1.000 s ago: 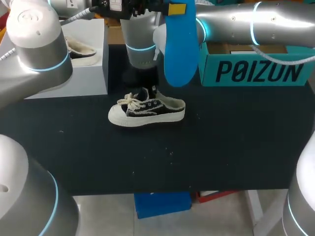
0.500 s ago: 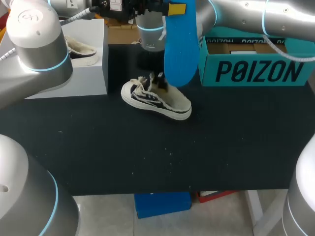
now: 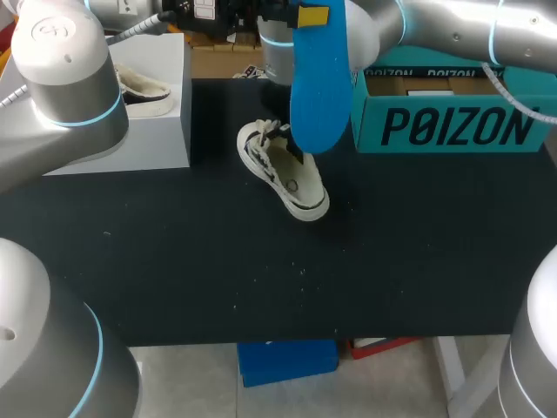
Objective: Take the shoe out of the shoebox, open the shoe tongue, remove and reinsert the insole, then place the shoe into the shoebox
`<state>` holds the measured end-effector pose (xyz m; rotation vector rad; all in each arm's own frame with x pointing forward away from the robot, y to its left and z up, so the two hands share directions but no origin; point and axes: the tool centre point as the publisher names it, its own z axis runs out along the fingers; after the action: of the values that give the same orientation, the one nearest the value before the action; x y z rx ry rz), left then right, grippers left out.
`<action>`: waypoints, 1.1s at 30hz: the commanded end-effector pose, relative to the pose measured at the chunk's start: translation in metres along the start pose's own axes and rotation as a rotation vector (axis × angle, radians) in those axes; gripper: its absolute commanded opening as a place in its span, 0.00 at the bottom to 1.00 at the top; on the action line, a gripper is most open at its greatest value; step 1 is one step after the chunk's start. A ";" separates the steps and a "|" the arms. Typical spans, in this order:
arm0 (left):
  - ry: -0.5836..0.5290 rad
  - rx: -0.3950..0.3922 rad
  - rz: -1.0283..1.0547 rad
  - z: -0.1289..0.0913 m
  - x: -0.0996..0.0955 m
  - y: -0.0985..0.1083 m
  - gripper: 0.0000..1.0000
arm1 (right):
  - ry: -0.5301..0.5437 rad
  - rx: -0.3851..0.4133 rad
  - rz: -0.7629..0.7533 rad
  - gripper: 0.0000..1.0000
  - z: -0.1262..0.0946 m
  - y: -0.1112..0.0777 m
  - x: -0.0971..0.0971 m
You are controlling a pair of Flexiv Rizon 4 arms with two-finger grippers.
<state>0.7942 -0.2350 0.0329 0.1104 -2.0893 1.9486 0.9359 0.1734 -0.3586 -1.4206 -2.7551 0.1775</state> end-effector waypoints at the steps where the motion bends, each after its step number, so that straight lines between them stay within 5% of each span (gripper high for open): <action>1: -0.003 0.000 0.000 0.002 0.000 0.000 0.00 | 0.019 -0.068 0.318 0.00 -0.008 -0.016 0.003; 8: -0.003 0.000 0.000 0.002 0.000 0.000 0.00 | 0.029 -0.054 0.456 0.00 0.003 -0.029 0.006; 21: -0.003 0.000 0.000 0.002 0.000 0.000 0.00 | 0.031 -0.025 0.466 0.00 0.029 -0.028 0.021; 33: -0.003 0.000 0.000 0.002 0.000 0.000 0.00 | 0.027 -0.007 0.508 0.00 0.046 -0.027 0.012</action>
<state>0.7942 -0.2350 0.0330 0.1103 -2.0892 1.9486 0.9018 0.1633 -0.3990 -2.0764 -2.3197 0.1640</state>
